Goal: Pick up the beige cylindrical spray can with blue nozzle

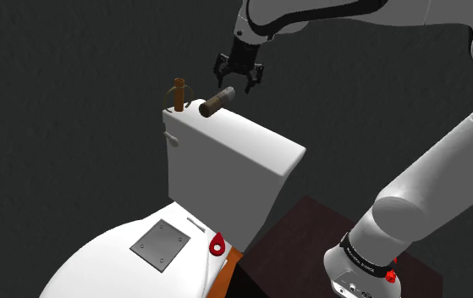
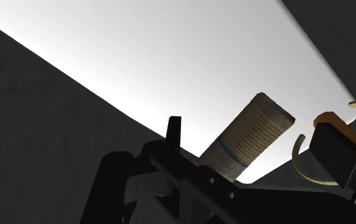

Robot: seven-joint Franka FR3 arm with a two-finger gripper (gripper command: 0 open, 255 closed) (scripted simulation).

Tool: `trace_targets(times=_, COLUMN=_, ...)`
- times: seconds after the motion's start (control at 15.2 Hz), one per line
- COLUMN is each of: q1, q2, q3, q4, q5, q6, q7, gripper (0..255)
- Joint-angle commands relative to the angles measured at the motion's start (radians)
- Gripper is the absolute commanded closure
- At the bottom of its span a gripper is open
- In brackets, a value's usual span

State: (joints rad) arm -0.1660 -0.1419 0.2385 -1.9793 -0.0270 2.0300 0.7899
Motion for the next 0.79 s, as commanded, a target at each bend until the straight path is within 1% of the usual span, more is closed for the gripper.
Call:
trace_targets(times=0.0, q1=-0.012, q2=0.101, q3=0.011, q4=0.081, q5=-0.041, q6=0.007, q7=0.098, gripper=0)
trace_targets(times=0.33, q1=-0.011, q2=0.301, q3=-0.001, q4=0.26, q5=-0.125, q6=-0.007, q7=0.304, gripper=0)
trace_targets(times=0.59, q1=0.0, q2=0.448, q3=-0.032, q4=0.413, q5=-0.168, q6=-0.037, q7=0.435, gripper=0)
trace_targets(times=0.73, q1=0.0, q2=0.451, q3=-0.034, q4=0.391, q5=-0.17, q6=-0.012, q7=0.438, gripper=0)
